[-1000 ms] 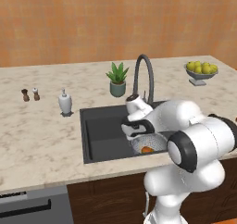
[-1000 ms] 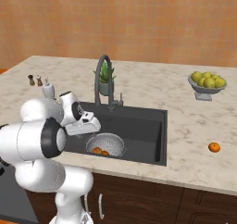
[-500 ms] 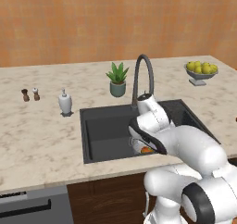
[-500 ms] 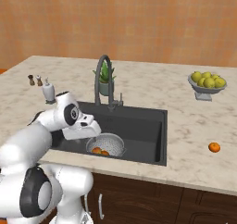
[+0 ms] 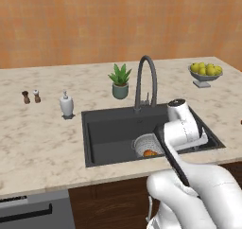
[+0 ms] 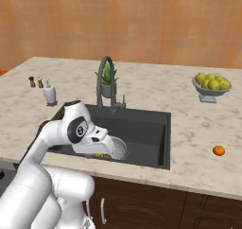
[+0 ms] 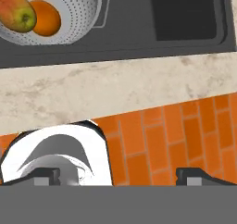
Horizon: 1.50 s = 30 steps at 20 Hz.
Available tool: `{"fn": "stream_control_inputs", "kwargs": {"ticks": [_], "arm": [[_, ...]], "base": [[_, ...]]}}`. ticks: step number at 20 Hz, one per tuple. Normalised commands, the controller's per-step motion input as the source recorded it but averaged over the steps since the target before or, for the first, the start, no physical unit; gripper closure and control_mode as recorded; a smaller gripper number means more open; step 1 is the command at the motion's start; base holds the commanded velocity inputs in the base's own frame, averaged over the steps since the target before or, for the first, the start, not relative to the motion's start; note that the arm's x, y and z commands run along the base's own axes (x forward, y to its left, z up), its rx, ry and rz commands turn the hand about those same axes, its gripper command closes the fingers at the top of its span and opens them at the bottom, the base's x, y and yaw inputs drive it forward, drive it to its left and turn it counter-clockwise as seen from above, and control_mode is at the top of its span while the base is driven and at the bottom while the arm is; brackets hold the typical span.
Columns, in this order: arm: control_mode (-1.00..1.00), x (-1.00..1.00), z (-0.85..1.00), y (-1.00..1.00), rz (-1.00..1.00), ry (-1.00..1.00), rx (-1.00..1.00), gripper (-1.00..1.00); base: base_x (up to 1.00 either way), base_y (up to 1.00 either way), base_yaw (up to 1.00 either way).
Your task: Put the colander in the sink, put the tangerine, apple, orange in the colander, and turn on the sink faucet and pour water over the colander.
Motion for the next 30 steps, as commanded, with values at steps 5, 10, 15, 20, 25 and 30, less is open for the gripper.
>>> {"fn": "stream_control_inputs", "kwargs": {"ticks": [5,10,15,20,25,30], "arm": [[-1.0,-0.25,0.12,-0.91,-0.05,0.0,0.03,-1.0],[-1.0,-0.08,0.1,-0.88,-0.06,0.0,0.03,-1.0],[-1.0,0.22,0.15,-0.68,-0.05,0.01,0.0,-1.0],[-1.0,0.59,0.29,-0.55,0.0,0.0,0.01,-1.0],[-1.0,0.81,0.2,-0.38,0.0,0.0,0.09,-1.0],[-1.0,0.57,0.16,-0.59,0.0,0.02,0.15,-1.0]], "base": [[0.0,0.0,0.0],[0.0,0.0,0.0],[0.0,0.0,0.0],[0.0,0.0,0.0],[0.0,0.0,0.0],[0.0,0.0,0.0]]}}
